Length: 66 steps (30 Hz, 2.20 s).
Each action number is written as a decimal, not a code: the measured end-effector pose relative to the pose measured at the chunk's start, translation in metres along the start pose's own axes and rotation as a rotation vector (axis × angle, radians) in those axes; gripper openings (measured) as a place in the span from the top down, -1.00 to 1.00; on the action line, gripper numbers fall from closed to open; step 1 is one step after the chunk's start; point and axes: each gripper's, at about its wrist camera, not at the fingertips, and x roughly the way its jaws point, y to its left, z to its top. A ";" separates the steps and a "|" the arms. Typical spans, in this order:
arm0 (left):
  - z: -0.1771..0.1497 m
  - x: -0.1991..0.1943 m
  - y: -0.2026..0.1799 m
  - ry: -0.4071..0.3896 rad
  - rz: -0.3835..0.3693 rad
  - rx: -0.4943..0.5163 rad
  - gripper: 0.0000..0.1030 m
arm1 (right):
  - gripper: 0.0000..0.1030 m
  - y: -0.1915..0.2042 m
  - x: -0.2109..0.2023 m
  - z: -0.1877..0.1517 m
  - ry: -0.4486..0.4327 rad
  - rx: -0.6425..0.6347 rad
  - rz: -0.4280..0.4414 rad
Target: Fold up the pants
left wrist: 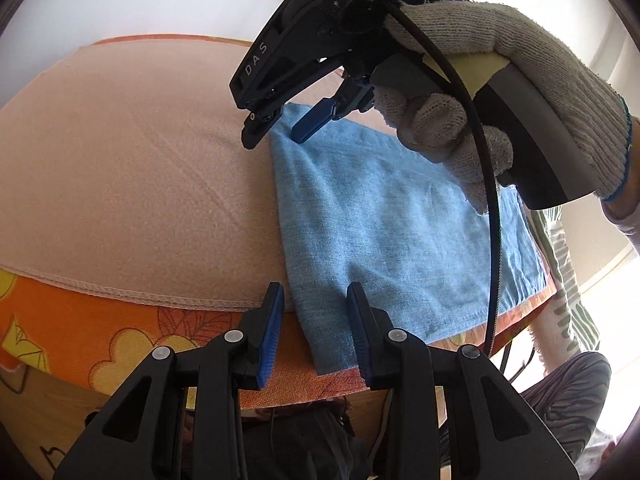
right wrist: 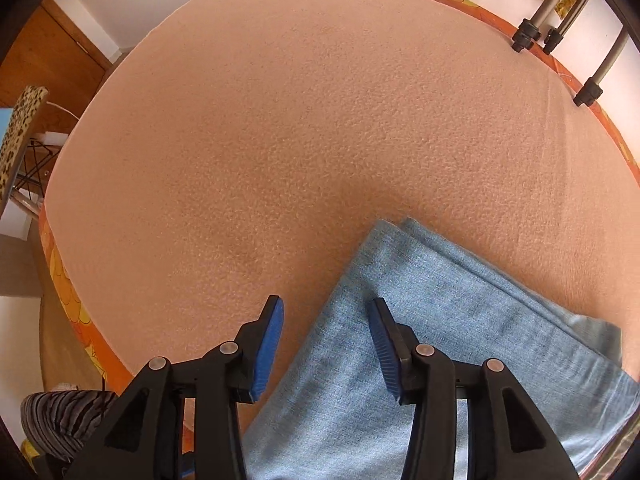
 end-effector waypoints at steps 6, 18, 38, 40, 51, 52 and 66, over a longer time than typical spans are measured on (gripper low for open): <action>0.001 -0.007 0.011 0.000 -0.021 -0.020 0.40 | 0.02 0.012 0.004 -0.005 -0.010 -0.032 -0.067; 0.018 -0.014 0.014 0.003 -0.002 -0.020 0.09 | 0.99 -0.046 -0.043 -0.032 -0.159 0.127 0.142; 0.023 -0.023 -0.019 -0.103 -0.090 0.012 0.80 | 0.13 -0.047 -0.071 -0.025 -0.153 0.035 0.167; 0.024 -0.025 -0.023 -0.111 -0.095 0.026 0.80 | 0.06 -0.035 -0.060 -0.023 -0.106 0.002 0.131; 0.031 -0.040 -0.037 -0.139 -0.158 0.056 0.84 | 0.94 -0.029 -0.054 -0.022 -0.085 -0.012 0.039; 0.033 -0.042 -0.040 -0.144 -0.162 0.066 0.84 | 0.97 -0.032 -0.061 -0.025 -0.099 0.002 0.048; 0.054 -0.053 -0.120 -0.194 -0.254 0.239 0.88 | 1.00 -0.133 -0.158 -0.081 -0.352 0.171 0.127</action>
